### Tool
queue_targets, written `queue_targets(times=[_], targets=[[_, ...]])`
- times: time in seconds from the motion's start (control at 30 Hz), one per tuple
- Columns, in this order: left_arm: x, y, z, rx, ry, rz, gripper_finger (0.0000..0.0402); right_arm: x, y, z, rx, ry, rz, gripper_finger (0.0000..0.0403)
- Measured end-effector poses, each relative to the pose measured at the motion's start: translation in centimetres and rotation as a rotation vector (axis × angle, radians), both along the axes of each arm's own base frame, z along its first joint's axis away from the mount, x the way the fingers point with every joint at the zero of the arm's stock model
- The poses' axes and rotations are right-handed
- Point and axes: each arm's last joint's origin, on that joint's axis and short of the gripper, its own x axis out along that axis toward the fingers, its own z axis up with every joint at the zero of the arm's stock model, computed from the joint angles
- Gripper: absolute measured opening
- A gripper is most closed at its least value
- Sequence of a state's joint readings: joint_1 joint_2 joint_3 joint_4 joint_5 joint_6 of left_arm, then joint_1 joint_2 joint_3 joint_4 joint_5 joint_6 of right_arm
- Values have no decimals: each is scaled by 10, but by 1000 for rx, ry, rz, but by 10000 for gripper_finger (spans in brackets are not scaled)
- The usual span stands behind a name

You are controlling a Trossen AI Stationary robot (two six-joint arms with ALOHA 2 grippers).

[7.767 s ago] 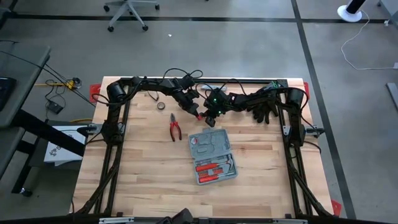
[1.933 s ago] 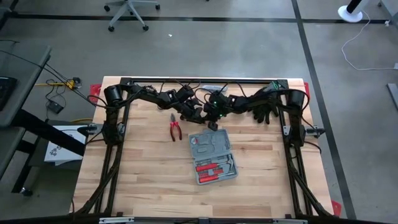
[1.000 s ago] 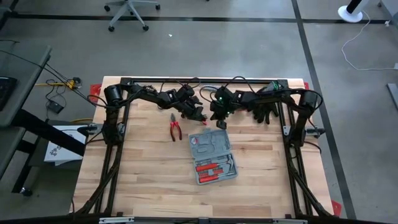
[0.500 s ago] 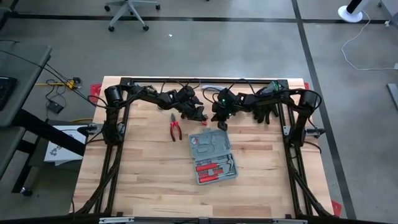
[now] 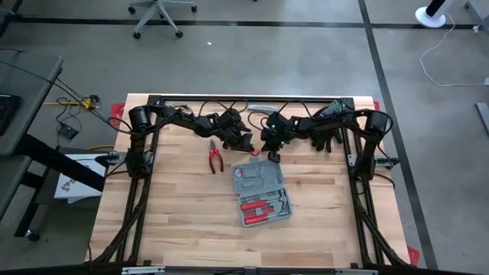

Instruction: Prefit tool cases

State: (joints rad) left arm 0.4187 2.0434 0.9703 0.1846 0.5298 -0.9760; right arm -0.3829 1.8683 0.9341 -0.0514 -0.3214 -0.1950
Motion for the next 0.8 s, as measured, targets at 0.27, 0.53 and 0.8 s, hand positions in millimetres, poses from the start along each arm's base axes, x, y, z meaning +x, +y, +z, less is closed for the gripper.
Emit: queue_targets(times=[0.27, 0.53, 0.8], targets=[[0, -7, 12, 127, -56, -115, 165, 2, 15, -1, 41, 41, 11, 0], [-2, -18, 21, 282, -14, -201, 165, 14, 60, -1, -9, 67, 42, 0], [0, -21, 22, 341, -27, -243, 165, 13, 55, 2, -28, 65, -9, 0]])
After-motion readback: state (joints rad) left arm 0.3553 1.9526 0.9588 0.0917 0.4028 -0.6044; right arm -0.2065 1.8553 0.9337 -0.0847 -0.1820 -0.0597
